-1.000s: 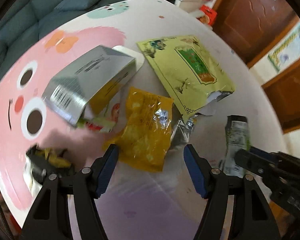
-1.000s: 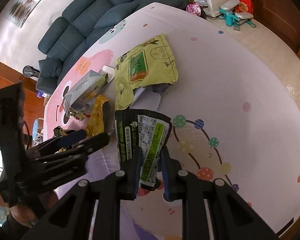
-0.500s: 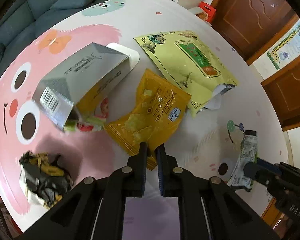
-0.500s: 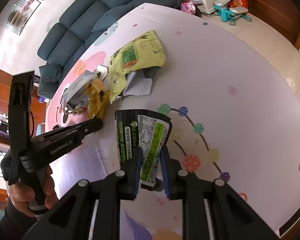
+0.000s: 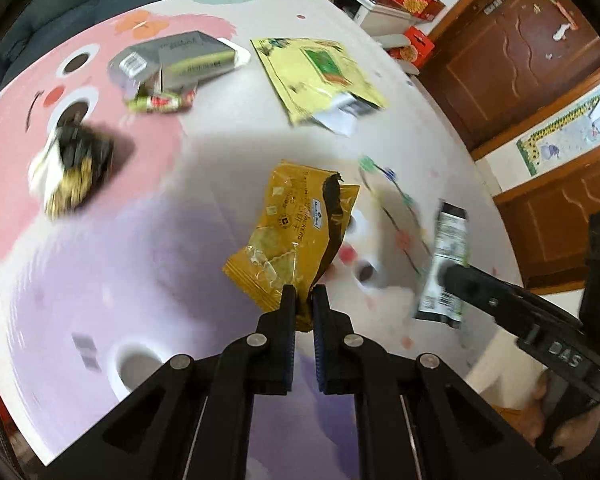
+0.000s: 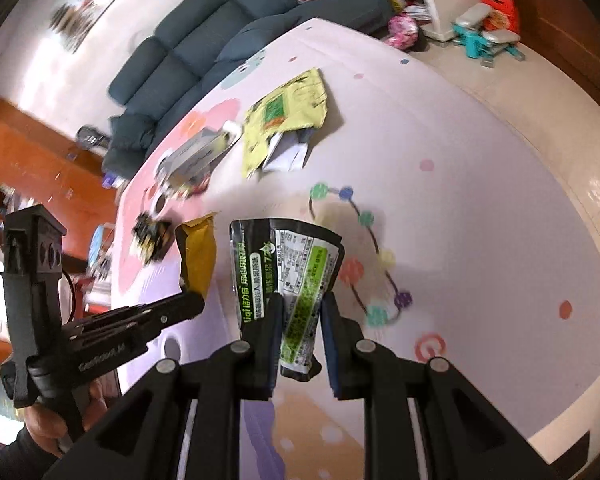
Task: Collect trash
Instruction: 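Lift the yellow bag and green wrapper and carry them toward the bin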
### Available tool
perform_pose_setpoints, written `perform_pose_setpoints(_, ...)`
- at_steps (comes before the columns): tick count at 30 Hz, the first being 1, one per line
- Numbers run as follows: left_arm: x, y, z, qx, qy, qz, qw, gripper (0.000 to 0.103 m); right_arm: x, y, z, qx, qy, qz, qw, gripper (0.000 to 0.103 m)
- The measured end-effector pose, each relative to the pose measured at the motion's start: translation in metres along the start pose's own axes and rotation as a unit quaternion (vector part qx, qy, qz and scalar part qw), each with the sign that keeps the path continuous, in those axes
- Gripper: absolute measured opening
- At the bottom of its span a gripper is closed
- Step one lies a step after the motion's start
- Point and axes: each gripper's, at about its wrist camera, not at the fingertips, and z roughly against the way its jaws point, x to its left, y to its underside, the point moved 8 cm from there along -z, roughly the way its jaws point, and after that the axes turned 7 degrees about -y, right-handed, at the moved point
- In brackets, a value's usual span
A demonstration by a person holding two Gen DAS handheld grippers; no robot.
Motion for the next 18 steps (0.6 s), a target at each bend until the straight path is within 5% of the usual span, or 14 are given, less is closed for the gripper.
perform_pose_setpoints(10,-0.074,0.111,0.042,-0.033,0.011,0.113,0.993,0.006,-0.021,0.085,0.055,0.076,-0.055,0.111,0.989,0.019)
perform_pose_setpoints(18,-0.115,0.197,0.045,-0.008,0.014,0.114,0.9934,0.006,-0.045,0.159,0.084,0.115,-0.071,0.126,0.983,0.019)
